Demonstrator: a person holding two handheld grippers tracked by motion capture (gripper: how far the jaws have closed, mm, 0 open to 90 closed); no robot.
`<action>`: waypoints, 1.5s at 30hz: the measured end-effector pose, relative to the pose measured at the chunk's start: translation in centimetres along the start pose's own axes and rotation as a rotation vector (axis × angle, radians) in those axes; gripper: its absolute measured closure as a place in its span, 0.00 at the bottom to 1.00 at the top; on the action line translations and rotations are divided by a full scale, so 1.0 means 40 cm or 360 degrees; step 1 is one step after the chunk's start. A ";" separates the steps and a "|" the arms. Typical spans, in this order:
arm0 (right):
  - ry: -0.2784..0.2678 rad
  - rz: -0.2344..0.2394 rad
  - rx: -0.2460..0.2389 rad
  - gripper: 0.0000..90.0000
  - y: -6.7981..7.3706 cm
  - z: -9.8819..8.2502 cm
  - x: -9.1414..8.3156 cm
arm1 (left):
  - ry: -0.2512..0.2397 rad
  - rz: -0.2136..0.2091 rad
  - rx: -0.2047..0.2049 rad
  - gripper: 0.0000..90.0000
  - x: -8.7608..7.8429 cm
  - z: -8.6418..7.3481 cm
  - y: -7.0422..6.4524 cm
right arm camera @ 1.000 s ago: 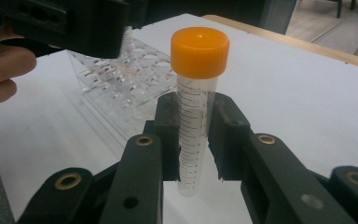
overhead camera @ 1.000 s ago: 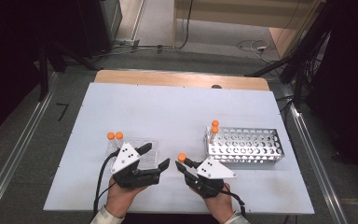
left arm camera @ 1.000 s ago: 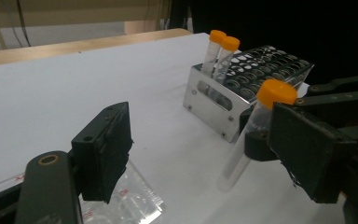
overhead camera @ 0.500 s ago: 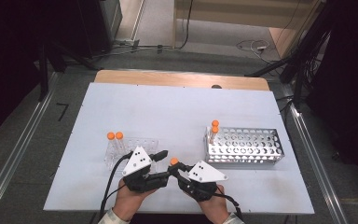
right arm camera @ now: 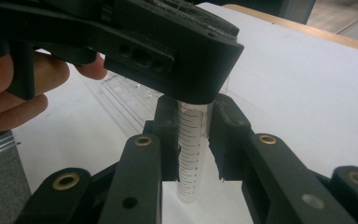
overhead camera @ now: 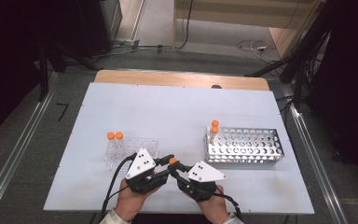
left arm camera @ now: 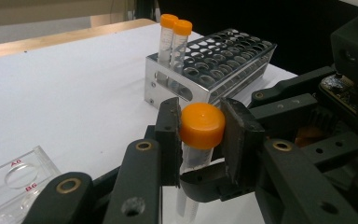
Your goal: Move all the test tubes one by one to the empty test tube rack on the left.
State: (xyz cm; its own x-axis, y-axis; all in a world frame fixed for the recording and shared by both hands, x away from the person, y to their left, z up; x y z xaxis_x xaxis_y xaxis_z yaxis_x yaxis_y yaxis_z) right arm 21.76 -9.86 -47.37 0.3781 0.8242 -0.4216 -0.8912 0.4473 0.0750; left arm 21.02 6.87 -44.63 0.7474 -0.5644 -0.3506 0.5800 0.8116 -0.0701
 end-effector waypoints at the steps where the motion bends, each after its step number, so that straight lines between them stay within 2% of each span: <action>1: 0.0002 0.0008 0.0002 0.67 0.000 0.001 0.000 | -0.0003 0.0003 -0.0001 0.78 -0.001 0.002 0.002; 3: 0.0029 0.0026 0.0032 0.49 -0.003 0.003 0.000 | -0.0024 0.0016 -0.0013 0.78 -0.006 0.009 0.009; 5: 0.0045 0.0028 0.0058 0.40 -0.008 0.004 -0.003 | -0.0054 0.0042 -0.0033 0.78 -0.013 0.016 0.019; 10: 0.0031 0.0028 0.0103 0.34 -0.025 0.005 -0.028 | -0.0129 0.0099 -0.0100 0.78 -0.035 0.039 0.055; 15: 0.0018 0.0006 0.0132 0.33 -0.041 0.004 -0.043 | -0.0178 0.0147 -0.0133 0.78 -0.060 0.060 0.088; 18: 0.0017 -0.0004 0.0139 0.34 -0.045 0.003 -0.046 | -0.0209 0.0172 -0.0180 0.78 -0.080 0.070 0.115; 24: 0.0027 -0.0006 0.0137 0.34 -0.045 -0.001 -0.043 | -0.0273 0.0266 -0.0241 0.78 -0.113 0.085 0.167; 34: 0.0027 -0.0016 0.0142 0.36 -0.047 -0.003 -0.045 | -0.0280 0.0512 -0.0193 0.78 -0.125 0.082 0.235; 38: 0.0027 -0.0017 0.0147 0.36 -0.046 -0.005 -0.044 | -0.0262 0.0626 -0.0147 0.78 -0.123 0.074 0.256; 45: 0.0036 -0.0014 0.0142 0.36 -0.044 -0.007 -0.042 | -0.0220 0.0640 -0.0171 0.78 -0.117 0.063 0.276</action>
State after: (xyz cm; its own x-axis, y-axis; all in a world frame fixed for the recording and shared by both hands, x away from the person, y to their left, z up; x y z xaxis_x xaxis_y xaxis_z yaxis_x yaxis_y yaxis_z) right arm 22.62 -12.12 -47.06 0.3793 0.8125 -0.4427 -0.8616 0.4846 0.1509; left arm 24.73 18.09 -41.42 0.9475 -0.2091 -0.2420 0.2023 0.9779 -0.0529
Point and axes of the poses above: each handheld gripper's, and its own axes: x roughly forward along the jaws, z roughly out of its top, y roughly to its left, the point moved 2 cm from there along x, roughly forward along the jaws, and after that the axes turned 11 degrees about z, right-handed, at the moved point
